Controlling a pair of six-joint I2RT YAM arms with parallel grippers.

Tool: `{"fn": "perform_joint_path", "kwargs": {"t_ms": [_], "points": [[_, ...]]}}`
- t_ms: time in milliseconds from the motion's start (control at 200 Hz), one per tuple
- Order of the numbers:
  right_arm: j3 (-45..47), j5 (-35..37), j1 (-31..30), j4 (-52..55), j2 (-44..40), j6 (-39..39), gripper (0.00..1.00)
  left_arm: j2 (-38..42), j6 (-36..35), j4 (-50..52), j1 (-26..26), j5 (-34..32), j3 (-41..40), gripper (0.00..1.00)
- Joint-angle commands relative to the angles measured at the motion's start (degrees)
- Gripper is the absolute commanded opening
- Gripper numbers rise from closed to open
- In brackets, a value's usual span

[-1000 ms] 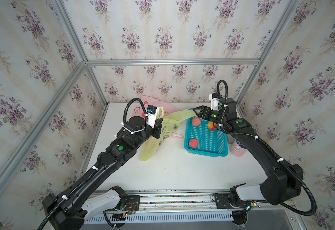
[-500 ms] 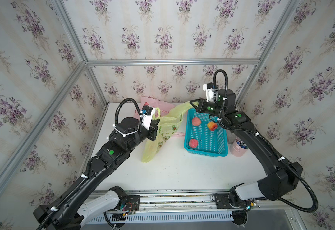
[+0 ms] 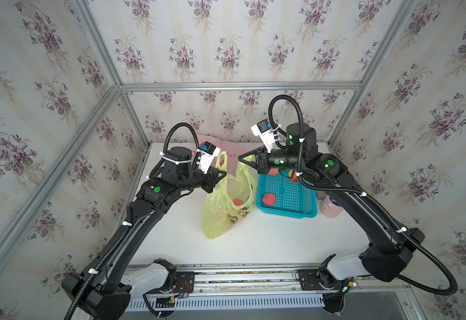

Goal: Place the peach into a plastic bag & tie a knot
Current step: Adjust the plastic bag at the center of the board.

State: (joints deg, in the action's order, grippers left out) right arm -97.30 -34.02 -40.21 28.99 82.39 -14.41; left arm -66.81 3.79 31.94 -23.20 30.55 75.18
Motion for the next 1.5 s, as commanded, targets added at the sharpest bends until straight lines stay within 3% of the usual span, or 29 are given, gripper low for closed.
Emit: {"fn": "perform_joint_path", "kwargs": {"t_ms": [0, 155, 320, 425, 490, 570, 684, 1159, 1369, 1494], "points": [[-2.3, 2.3, -1.1, 4.3, -0.8, 1.6, 0.00, -1.0, -0.2, -0.2, 1.7, 7.3, 1.9, 0.00], [-2.2, 5.9, -2.7, 4.7, -1.8, -1.1, 0.00, -3.4, -0.4, -0.2, 4.6, 11.6, 5.2, 0.00], [4.0, 10.2, -2.7, 3.2, -2.0, -4.5, 0.00, -7.7, 0.4, -0.1, 6.6, 23.8, 6.9, 0.00], [8.7, 14.4, -2.7, 1.5, -1.5, -4.1, 0.16, -9.2, 0.4, 0.0, 6.5, 25.3, 5.5, 0.00], [9.7, 16.7, -2.6, 0.6, -1.3, -3.1, 0.46, -9.4, -0.1, 0.0, 6.6, 25.2, 4.4, 0.00], [9.1, 17.1, -1.8, -1.1, -1.1, -2.3, 0.65, -9.7, -0.5, 0.0, 6.6, 25.2, 3.7, 0.00], [6.5, 14.2, 0.1, -2.7, -1.0, -1.9, 0.74, -10.8, -0.8, 0.0, 6.6, 25.4, 3.6, 0.00], [-7.2, 2.0, 1.8, -2.5, 10.6, -2.3, 0.61, -11.2, -0.8, 0.0, 6.6, 26.5, 3.7, 0.00], [-10.5, -0.8, 1.8, -2.9, 13.8, -3.2, 0.42, -11.0, -0.8, 0.0, 6.6, 26.4, 3.5, 0.00], [-10.8, -2.6, 1.8, -3.0, 14.5, -3.2, 0.38, -10.6, -0.8, 0.0, 6.6, 26.1, 3.6, 0.00]]}}
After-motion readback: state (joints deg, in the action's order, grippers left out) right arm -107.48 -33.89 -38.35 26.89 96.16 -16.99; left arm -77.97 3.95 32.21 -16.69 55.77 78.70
